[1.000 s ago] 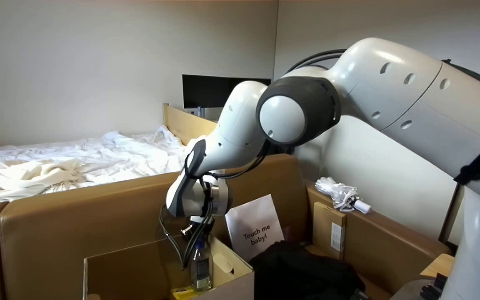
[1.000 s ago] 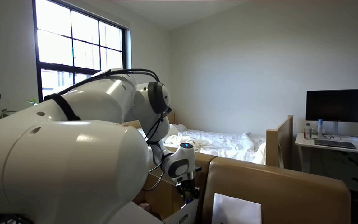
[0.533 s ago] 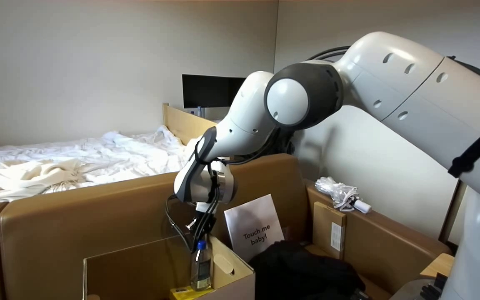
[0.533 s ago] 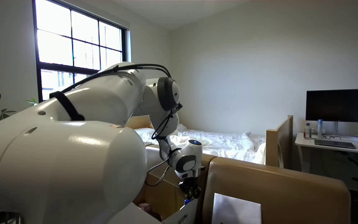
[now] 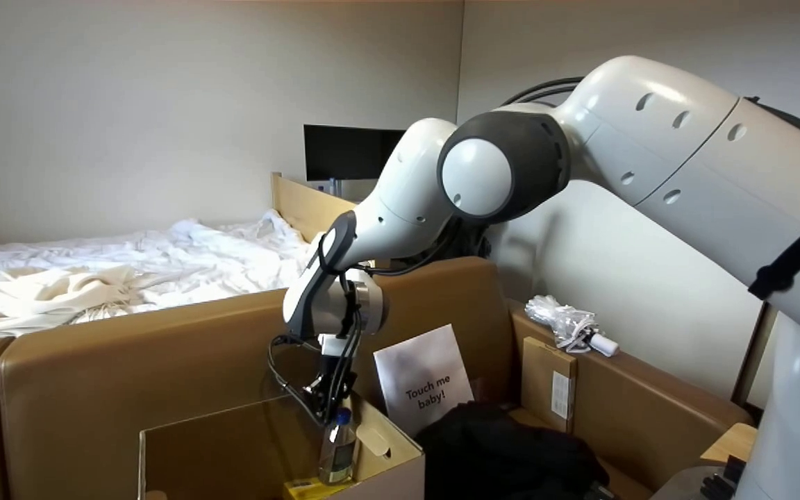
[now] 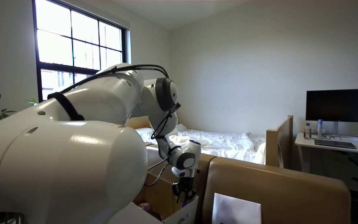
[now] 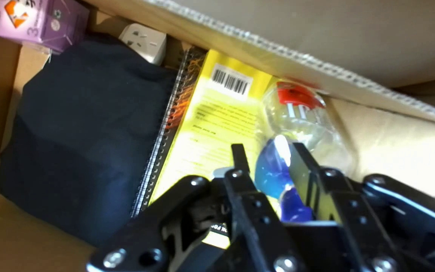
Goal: Remove the black cloth and bottle and put the on the sofa
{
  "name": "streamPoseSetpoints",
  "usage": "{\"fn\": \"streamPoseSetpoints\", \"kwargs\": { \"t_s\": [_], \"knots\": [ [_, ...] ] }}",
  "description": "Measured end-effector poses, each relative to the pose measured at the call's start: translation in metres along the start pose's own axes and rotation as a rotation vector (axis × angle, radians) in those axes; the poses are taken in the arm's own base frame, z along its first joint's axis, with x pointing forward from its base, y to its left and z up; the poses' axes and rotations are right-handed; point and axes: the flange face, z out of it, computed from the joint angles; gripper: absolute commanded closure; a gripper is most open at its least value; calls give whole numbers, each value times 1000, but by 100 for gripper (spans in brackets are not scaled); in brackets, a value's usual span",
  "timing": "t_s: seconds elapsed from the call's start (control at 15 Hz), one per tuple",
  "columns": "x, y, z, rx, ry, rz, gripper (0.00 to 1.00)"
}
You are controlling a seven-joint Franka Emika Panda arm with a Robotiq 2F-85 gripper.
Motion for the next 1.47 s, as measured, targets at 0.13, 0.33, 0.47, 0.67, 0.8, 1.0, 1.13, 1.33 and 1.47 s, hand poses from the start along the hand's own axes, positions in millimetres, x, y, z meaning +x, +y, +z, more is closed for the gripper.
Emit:
{"fn": "streamPoseSetpoints", "kwargs": {
  "t_s": [0.13, 0.33, 0.47, 0.67, 0.8, 1.0, 1.13, 1.33, 1.47],
  "knots": [
    [1, 11, 11, -8, 55, -28, 20],
    [0, 23, 15, 38, 130, -66, 2],
    [-4, 26, 10, 121, 127, -90, 0],
    [-10, 28, -4, 243, 110, -111, 0],
    [-10, 31, -4, 258, 126, -117, 0],
    [-5, 33, 6, 218, 197, -110, 0],
    [1, 28, 11, 191, 245, -86, 0],
    [6, 20, 11, 160, 301, -48, 0],
    [6, 19, 11, 142, 327, -39, 0]
  ]
}}
